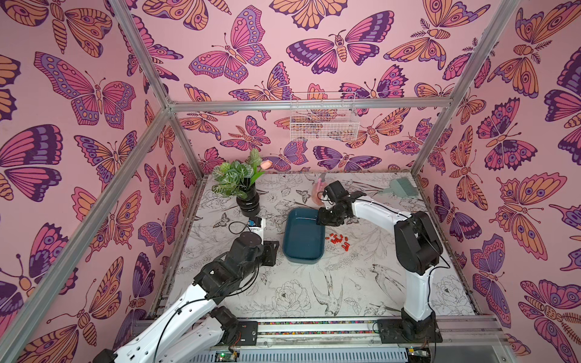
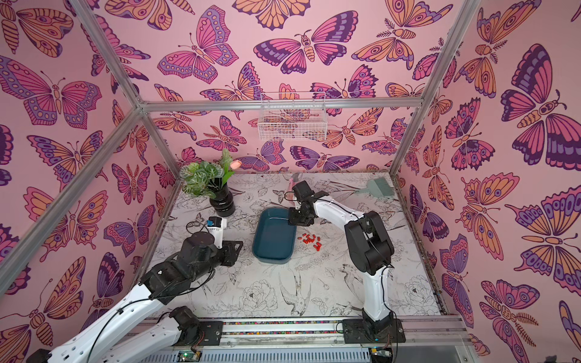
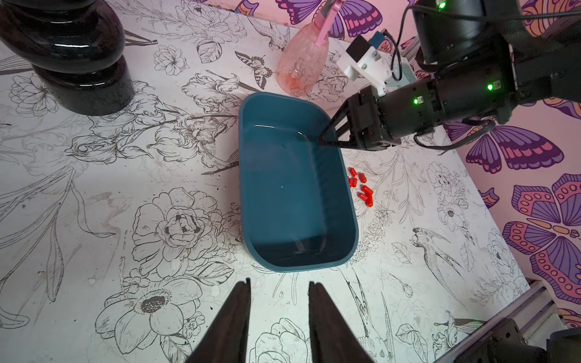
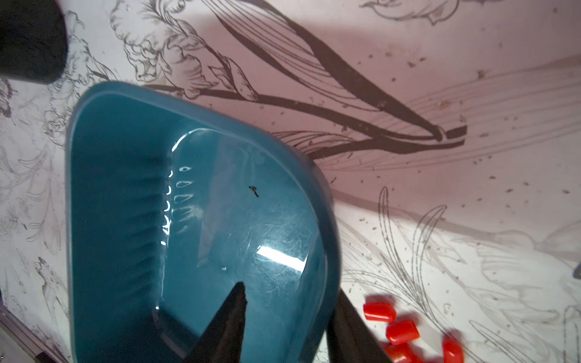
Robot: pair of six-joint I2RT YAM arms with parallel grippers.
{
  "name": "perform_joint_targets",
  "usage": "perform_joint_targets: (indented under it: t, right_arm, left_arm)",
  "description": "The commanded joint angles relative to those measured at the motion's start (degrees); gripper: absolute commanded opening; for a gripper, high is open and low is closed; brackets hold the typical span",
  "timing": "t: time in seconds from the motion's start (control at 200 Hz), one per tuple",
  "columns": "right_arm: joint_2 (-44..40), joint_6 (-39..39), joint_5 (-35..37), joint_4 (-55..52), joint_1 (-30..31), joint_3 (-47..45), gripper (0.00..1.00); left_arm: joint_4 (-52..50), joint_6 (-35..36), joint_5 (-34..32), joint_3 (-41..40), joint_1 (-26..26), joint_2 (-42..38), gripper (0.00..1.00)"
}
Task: Take the screw protection sleeves out of the storage box
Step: Move the storage box to the center of the board.
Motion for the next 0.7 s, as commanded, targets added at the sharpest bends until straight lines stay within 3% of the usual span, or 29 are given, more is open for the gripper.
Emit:
perform_joint_targets:
  t: [0.0, 0.3, 0.596, 0.696]
  right_arm:
    - [1.62, 0.40, -0.69, -0.20, 0.50, 3.44, 0.45]
    - [1.50, -0.35, -1.94, -0.05, 0.44, 4.88, 0.46]
    - [-9.86, -3.97, 4.73, 0.07, 0.23, -1.65, 0.62]
    - [-14.64, -5.18, 7.03, 0.01, -0.03, -3.80, 0.67]
  left_arm:
    - [-0.81, -0.13, -0.01, -0.45, 0.59, 0.17, 0.36]
    - [-0.33, 0.58, -0.59, -0.10, 0.76, 1.08, 0.36]
    - [2.13, 5.01, -7.99, 0.38, 1.50, 5.45, 0.47]
    - [3.37, 5.51, -7.21, 1.02, 3.26, 6.99, 0.50]
